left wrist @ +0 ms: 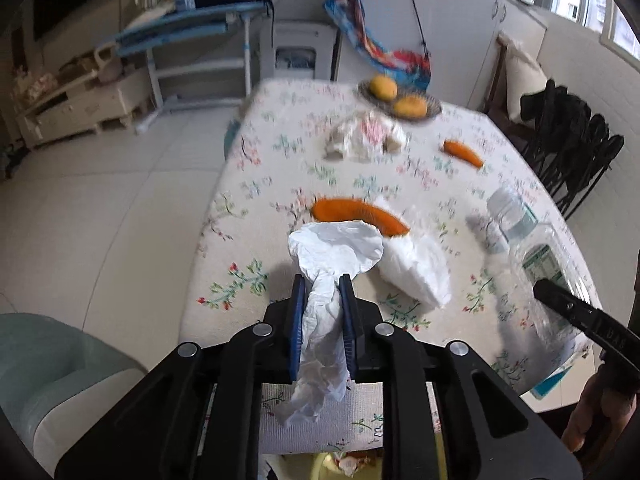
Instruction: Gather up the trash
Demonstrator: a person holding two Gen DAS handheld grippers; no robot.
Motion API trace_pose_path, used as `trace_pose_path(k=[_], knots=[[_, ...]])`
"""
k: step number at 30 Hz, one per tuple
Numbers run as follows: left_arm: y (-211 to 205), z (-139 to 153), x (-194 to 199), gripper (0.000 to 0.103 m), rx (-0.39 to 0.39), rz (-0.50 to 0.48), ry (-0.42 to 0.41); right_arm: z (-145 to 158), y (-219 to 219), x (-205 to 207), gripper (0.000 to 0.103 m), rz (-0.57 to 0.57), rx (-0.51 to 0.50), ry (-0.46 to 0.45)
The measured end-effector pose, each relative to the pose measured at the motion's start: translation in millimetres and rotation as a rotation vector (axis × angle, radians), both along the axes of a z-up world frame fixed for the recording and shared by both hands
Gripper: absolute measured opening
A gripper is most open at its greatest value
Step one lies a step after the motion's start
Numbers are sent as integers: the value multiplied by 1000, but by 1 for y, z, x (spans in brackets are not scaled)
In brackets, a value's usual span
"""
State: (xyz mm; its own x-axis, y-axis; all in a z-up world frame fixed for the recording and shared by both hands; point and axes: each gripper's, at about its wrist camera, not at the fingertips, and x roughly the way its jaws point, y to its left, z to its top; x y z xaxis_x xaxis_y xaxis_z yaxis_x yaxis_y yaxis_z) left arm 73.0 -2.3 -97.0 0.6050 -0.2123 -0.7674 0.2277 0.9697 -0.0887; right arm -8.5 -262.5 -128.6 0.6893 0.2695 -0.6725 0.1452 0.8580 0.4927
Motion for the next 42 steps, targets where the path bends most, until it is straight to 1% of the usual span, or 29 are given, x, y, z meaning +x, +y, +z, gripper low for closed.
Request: trace_pose_path(k=[4,11,15,18,28,42], knots=[[2,11,-15,17,0,15,-67,7,2,-11,56,8,32,-37],[11,25,-33,17,-20,47,-139,12,-3,-33,56,-1,123,-78],[10,31,-43,17,-17,43,-174,14,-2,-44,56,2,164,-100],[8,34,-51,17,-13,35,-197,17,0,-49,56,12,176,-112],[7,41,-72,17,-31,18,-229,19,6,-61,56,46,222,-139],[5,43,-102,17,-35,-19,-258,24,12,-79,56,91,240,-157]])
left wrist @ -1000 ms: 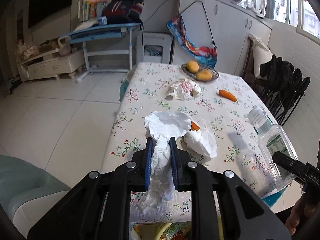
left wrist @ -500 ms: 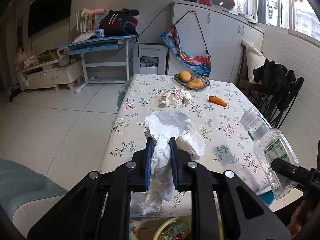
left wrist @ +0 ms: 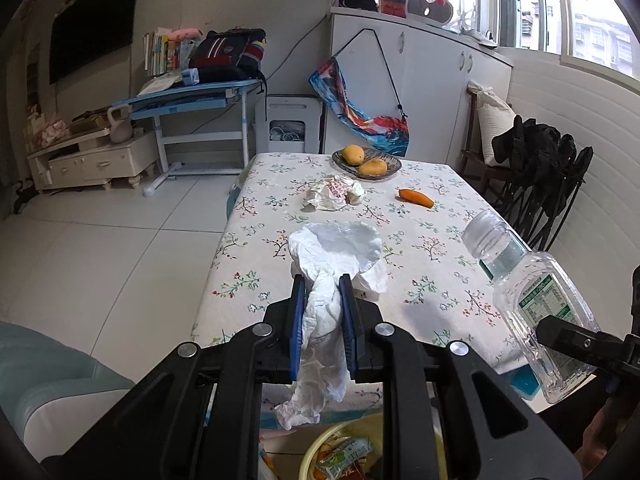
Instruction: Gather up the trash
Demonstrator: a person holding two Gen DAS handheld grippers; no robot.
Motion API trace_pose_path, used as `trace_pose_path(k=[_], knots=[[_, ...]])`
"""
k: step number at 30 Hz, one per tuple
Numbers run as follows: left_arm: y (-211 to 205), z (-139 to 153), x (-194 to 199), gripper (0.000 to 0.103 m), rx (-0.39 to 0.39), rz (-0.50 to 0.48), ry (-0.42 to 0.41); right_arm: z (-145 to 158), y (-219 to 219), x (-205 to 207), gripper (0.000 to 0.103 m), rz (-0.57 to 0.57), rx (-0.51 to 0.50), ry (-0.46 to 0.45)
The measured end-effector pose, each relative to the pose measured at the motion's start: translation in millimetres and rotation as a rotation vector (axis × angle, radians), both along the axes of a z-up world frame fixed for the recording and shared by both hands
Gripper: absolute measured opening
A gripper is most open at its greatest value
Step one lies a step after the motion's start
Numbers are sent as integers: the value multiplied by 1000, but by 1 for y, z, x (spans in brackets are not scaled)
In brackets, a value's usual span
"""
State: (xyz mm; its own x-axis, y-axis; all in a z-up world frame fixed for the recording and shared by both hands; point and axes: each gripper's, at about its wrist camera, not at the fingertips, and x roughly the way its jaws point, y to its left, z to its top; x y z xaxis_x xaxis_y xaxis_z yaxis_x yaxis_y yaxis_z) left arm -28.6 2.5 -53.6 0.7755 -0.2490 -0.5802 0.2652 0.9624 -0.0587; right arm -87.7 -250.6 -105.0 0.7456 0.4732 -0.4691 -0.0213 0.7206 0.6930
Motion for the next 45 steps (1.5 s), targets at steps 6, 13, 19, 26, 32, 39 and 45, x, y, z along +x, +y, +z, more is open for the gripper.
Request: trace_pose_path(k=[6,13,19,26,32,39,45], knots=[[0,0,-13,17,3,-11,-3,2,5,-7,56,35,-5,-4],[-1,0,-23,17,6,-20,-1,-1,16,-20,56,102,-18,17],[-1,-1,-28,17,9,-28,-1,-6,34,-21,56,200,-55,60],[-1,-1,-27,17,4,-26,5,-27,58,-20,56,321,-146,173],[-1,-3,-27,17,1,-29,7,-61,66,-17,56,367,-209,334],[-6,-5,-32,17,7,-51,6,-88,76,-12,57,385,-285,430],[-9,-7,-37,17,10,-66,10,-103,83,-7,61,371,-313,460]])
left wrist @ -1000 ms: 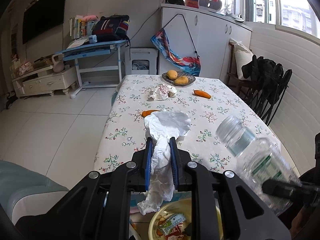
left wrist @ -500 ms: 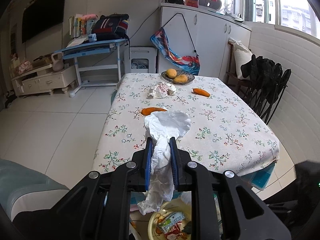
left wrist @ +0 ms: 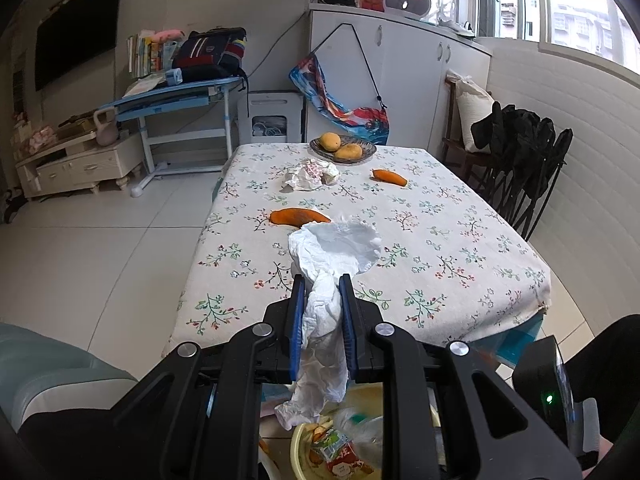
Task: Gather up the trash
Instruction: 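Lower the clear plastic bottle into the yellow basin and open the right gripper, then open the left gripper to drop the white tissue into the basin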
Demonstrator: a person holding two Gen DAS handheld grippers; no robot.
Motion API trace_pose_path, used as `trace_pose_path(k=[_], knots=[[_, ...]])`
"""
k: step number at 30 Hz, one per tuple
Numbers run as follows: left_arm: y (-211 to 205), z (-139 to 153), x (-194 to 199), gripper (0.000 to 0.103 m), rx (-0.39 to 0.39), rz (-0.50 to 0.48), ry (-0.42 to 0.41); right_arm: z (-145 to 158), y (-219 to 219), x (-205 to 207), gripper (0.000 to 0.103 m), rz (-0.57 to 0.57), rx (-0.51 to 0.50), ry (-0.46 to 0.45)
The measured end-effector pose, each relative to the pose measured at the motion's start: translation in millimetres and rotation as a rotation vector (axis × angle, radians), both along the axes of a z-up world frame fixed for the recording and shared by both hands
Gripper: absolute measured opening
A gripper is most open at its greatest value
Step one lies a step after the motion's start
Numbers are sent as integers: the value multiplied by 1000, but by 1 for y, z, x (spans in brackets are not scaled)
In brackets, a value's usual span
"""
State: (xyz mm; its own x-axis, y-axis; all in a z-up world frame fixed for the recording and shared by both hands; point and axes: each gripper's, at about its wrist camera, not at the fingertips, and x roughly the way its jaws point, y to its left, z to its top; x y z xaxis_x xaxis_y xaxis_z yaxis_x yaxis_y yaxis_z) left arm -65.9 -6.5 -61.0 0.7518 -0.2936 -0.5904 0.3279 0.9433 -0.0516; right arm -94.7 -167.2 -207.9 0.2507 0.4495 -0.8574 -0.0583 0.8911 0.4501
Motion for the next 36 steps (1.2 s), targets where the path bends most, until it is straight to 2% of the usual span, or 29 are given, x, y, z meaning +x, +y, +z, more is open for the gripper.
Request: trace_pose_path(k=[10,17,24,30,33,36], knots=[[-10,-10,-9,17,39,-79,35,35,-23,-5,66,-134,1,-153],[-26,-33,-17,17,110,-204,131,63,-44,-15,71,-248,-41,-299],[-45,-53,-30,17,192,-315,196,76,-61,-23,72,-345,-54,-375],[-52,-65,-35,18,231,-364,246,77,-64,-25,73,-373,-52,-383],[-55,-70,-37,24,249,-384,268,76,-64,-25,73,-377,-50,-386],[-59,-73,-40,41,266,-401,270,77,-66,-28,73,-380,-48,-385]])
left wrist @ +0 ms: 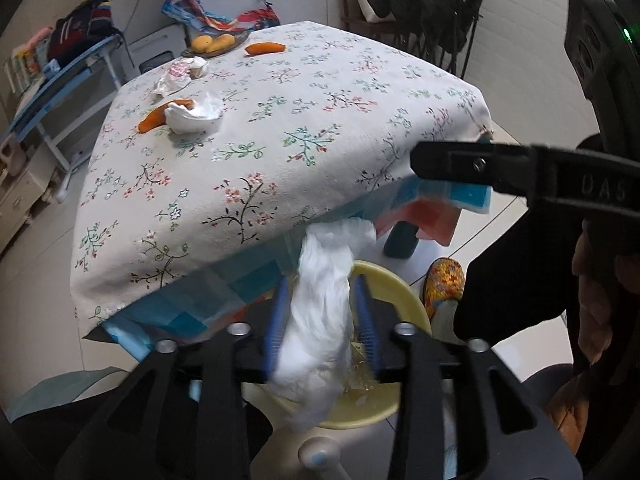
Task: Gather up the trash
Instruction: 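Open the left gripper to drop the white tissue into the basin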
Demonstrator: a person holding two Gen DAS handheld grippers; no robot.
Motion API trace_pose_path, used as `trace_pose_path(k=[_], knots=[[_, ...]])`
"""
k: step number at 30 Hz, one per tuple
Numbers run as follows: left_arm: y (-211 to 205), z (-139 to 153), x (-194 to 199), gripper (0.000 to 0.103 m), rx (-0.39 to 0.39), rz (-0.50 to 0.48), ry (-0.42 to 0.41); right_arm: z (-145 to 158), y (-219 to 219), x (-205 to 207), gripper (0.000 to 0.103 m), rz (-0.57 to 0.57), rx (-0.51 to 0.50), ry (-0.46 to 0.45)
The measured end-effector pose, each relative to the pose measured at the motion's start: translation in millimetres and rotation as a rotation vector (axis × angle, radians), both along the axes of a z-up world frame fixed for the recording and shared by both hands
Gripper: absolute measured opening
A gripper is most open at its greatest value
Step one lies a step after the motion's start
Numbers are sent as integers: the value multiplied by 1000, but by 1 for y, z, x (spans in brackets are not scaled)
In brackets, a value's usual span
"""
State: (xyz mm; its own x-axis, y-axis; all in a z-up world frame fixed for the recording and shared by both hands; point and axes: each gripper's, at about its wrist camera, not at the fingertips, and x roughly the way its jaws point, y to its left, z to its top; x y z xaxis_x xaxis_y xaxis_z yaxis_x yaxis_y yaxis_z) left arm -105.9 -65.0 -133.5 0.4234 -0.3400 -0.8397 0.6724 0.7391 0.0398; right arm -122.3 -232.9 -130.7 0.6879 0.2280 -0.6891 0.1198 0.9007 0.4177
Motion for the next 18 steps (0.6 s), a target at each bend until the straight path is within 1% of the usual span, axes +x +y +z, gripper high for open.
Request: trace_pose_path(k=[1,2,10,12,14,18], knots=[[-1,0,-1,47,4,-5,-1,0,0,0,73,-1,1,0],[-1,0,-2,50,7,-7,-2,0,0,1,73,-2,1,-1],[3,3,1,57,6,22,-25,1,-2,0,74,-7,2,-3],[6,7,4,60,-4,47,-50,1,-2,-1,74,-7,2,-3],[10,11,7,65,-16,77,-73,1,-3,-1,74,-10,0,-5],[26,24,19,73,-56,198,-134,2,-4,-1,74,-16,-4,-9]])
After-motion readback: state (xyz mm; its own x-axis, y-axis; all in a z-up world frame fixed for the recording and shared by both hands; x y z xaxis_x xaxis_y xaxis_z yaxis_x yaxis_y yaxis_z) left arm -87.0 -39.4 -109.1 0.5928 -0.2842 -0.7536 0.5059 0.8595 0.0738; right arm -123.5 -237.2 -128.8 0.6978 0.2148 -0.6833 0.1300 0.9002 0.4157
